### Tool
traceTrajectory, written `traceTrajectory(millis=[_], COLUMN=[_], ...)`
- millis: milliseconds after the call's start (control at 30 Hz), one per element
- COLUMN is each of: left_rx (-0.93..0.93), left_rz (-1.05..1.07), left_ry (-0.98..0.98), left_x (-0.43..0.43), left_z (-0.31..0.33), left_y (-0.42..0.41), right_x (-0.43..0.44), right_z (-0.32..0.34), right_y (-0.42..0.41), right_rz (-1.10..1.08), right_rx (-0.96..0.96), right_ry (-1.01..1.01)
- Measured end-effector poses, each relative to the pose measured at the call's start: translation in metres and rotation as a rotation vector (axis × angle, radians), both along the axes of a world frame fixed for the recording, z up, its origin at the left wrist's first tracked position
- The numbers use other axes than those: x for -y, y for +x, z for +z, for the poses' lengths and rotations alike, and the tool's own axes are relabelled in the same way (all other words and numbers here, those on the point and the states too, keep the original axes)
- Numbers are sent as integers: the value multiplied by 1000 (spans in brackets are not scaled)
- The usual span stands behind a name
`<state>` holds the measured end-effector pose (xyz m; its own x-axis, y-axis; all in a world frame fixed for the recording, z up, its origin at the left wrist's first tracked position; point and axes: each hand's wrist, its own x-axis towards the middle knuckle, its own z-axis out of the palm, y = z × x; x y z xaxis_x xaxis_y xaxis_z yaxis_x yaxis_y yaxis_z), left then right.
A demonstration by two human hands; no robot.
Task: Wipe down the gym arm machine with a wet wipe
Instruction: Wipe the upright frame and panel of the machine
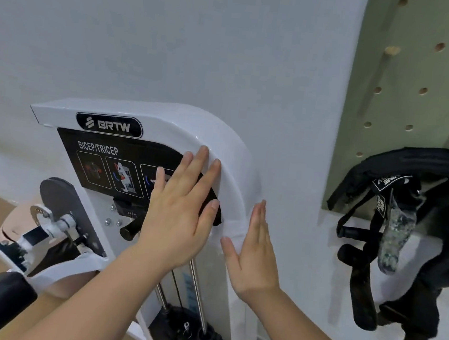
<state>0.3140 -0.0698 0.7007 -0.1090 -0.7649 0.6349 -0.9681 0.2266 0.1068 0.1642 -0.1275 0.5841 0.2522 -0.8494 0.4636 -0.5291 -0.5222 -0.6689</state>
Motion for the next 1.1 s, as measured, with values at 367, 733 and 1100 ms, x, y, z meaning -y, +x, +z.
traceTrajectory(millis=[367, 733, 1100], left_rx=[-144, -246, -257], left_rz=[-10, -30, -33], left_ry=[-46, 0, -1], left_x=[6, 9, 12], left_z=[-2, -13, -16], left_y=[-8, -17, -17], right_x=[31, 19, 15], right_z=[92, -19, 4], right_y=[23, 4, 13], right_rz=[139, 119, 87], right_rx=[278, 355, 304], right_ry=[-37, 297, -23])
